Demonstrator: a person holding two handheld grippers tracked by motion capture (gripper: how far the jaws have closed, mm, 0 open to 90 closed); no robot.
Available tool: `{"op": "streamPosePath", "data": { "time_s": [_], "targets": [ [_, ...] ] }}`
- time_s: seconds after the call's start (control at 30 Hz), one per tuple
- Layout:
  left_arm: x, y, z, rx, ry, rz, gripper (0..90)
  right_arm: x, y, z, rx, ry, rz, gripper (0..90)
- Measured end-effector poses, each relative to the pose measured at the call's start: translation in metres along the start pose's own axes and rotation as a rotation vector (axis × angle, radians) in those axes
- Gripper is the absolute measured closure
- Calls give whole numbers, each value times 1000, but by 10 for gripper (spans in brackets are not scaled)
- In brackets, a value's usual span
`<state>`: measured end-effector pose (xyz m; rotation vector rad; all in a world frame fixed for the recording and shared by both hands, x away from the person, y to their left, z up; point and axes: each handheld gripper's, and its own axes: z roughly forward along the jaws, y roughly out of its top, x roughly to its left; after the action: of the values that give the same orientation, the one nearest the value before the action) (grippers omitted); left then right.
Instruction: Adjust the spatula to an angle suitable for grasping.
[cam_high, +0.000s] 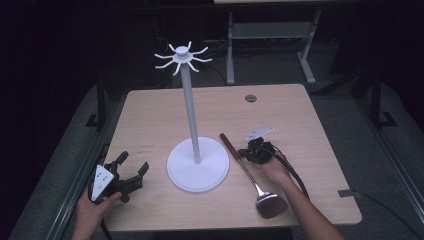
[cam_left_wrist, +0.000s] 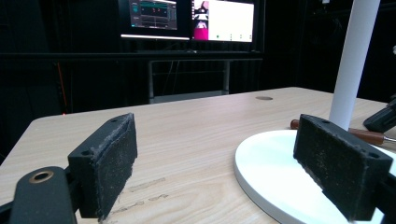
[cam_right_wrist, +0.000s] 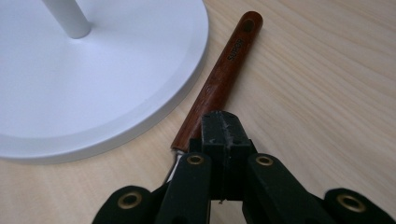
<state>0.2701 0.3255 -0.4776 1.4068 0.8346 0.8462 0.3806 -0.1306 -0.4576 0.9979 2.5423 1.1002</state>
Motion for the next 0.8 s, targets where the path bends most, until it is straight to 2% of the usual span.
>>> {"op": "streamPosePath", "data": {
  "time_s": [0.1, 0.23, 0.4, 0.6, 0.7, 0.8],
  "targets": [
    [0, 0, 0, 1, 1, -1, 131, 4, -3, -13, -5, -3, 5, 895],
    [0, 0, 0, 0, 1, 0, 131, 16, -14, -32, 12, 8, 9, 895],
    [0, 0, 0, 0, 2, -1, 130, 33, -27, -51, 17, 41, 11, 894],
    [0, 0, 0, 0, 2, -1, 131, 53, -43, -61, 42, 53, -22, 895],
    [0, 0, 0, 0, 3, -2, 131, 57, -47, -62, 48, 58, -29, 894],
    [0, 0, 0, 0, 3, -1, 131, 57, -47, -56, 69, 57, -29, 895]
  ]
}}
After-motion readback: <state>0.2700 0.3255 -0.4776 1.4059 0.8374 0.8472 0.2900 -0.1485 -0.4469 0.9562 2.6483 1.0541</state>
